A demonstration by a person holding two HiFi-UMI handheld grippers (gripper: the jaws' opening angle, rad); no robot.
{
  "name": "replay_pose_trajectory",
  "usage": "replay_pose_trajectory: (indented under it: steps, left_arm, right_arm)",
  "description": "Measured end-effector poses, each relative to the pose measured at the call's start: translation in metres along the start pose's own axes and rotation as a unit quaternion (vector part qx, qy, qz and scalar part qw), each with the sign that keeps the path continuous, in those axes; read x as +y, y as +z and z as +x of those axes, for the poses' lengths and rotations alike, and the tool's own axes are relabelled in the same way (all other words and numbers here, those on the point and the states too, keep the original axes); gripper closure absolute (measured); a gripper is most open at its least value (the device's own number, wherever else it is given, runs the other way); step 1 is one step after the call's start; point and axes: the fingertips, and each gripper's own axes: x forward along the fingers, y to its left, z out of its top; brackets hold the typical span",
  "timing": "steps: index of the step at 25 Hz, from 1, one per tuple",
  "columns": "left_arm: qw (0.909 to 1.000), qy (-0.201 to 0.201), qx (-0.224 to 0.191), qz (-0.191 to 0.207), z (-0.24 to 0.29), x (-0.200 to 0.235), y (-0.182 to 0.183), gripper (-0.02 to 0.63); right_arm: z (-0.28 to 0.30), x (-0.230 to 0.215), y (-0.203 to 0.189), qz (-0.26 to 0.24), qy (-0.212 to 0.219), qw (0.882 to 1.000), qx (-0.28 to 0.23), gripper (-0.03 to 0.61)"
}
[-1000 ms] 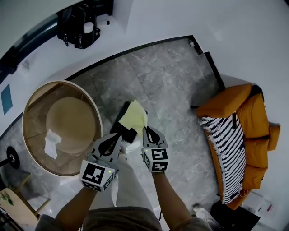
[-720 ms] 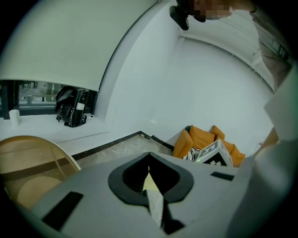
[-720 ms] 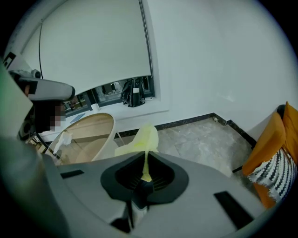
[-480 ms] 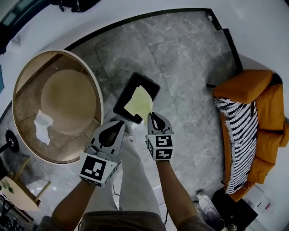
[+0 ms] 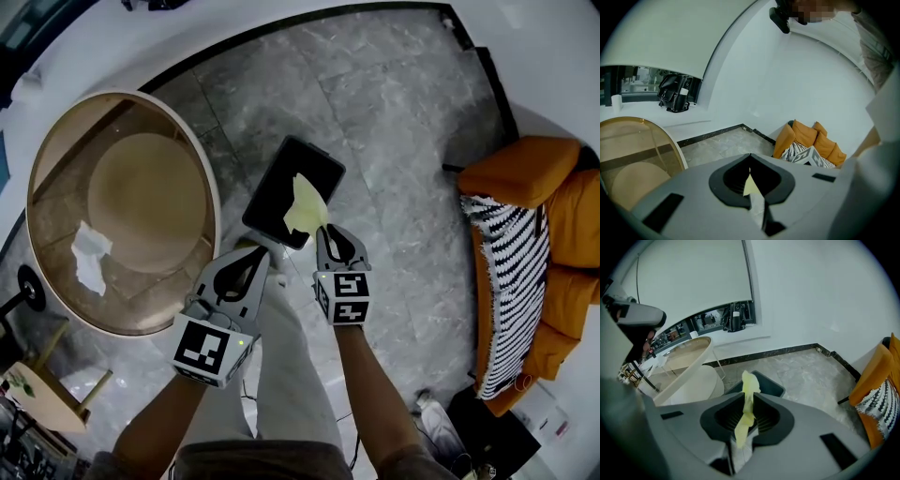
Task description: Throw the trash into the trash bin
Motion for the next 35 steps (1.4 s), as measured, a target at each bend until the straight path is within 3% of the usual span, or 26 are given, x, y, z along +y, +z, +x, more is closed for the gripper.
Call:
replay_pose_trajectory:
  steps: [7, 16, 19, 21, 26, 35]
  left_arm:
    - [1.0000, 0.006, 0.002, -0.003, -0.004, 0.003, -0.001, 0.594]
    - [0.9998, 0.017, -0.002, -0.014, -0.007, 0.010, 0.000, 0.594]
    - [0.9997, 0.019, -0.003, -0.017, -0.008, 0.013, 0.005, 0.594]
    - [0.9995, 0.023, -0.007, -0.019, -0.010, 0.016, 0.008, 0.594]
    - [0.9989, 0.035, -0.016, -0.025, -0.018, 0.024, 0.015, 0.594]
    - [0.9964, 0.065, -0.036, -0.043, -0.041, 0.046, 0.026, 0.594]
  right_arm:
    - [0.003, 0.000, 0.006, -0.001, 0.006, 1.000, -0.014, 0.331]
    - [0.004, 0.003, 0.010, -0.005, 0.015, 1.000, -0.011, 0.301]
    - [0.001, 0.006, 0.017, -0.010, 0.018, 1.000, -0.015, 0.313]
    - [-0.001, 0.009, 0.022, -0.014, 0.021, 1.000, -0.018, 0.355]
    - [-0.005, 0.020, 0.035, -0.029, 0.029, 0.999, -0.026, 0.543]
    - [-0.006, 0.060, 0.071, -0.057, 0.069, 0.995, -0.040, 0.560]
